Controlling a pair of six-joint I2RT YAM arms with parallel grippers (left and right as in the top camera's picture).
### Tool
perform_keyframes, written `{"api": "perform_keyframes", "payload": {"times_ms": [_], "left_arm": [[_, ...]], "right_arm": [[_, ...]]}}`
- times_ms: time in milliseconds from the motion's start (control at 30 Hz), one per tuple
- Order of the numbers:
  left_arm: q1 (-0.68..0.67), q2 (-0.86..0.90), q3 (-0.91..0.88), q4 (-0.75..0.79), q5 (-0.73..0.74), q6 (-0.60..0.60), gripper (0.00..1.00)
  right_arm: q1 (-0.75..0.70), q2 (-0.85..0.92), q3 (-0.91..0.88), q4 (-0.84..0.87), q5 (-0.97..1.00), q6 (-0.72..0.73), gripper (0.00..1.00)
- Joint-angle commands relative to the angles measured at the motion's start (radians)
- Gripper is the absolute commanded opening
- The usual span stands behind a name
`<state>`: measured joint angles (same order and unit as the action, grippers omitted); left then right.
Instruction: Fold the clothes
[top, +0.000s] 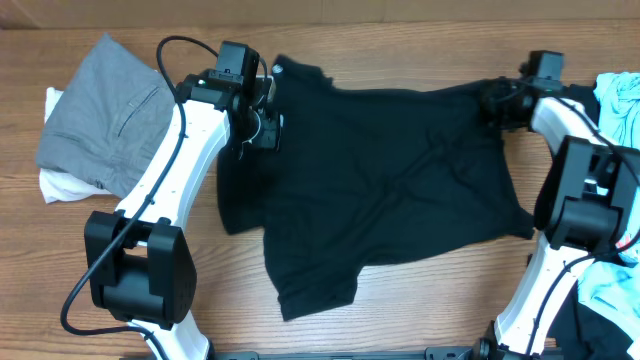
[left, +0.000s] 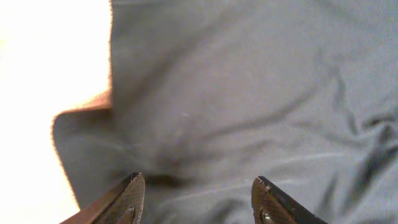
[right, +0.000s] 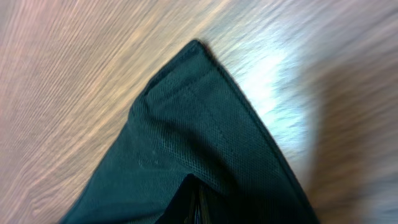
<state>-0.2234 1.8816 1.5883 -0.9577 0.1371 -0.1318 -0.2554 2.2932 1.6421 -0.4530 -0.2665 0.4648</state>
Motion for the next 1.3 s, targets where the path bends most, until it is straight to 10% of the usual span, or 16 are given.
{"api": "perform_keyframes", "payload": {"times_ms": [0,100,233,333,800,1267], "left_arm": [[-0.013,0.023,-0.016,0.046,-0.005,-0.007,0.59],[-0.016,0.047,-0.016,0.123,0.011,0.002,0.56],[-0.026,0.122,-0.016,0.211,0.072,0.059,0.44],[-0.027,0.195,-0.015,0.262,0.070,0.057,0.04],[0.035,0.423,-0.014,0.544,0.099,0.019,0.04],[0.298,0.533,0.142,0.571,0.157,-0.122,0.04]], "right_arm": [[-0.015,0.045,0.066,-0.072,-0.047,-0.116,0.06],[-0.015,0.035,0.144,-0.174,-0.111,-0.214,0.36],[-0.011,-0.020,0.251,-0.322,-0.175,-0.262,0.41],[-0.005,-0.102,0.293,-0.405,-0.189,-0.284,0.40],[0.106,-0.529,0.296,-0.657,-0.198,-0.285,0.39],[0.166,-0.563,0.235,-0.738,-0.139,-0.278,0.39]]}}
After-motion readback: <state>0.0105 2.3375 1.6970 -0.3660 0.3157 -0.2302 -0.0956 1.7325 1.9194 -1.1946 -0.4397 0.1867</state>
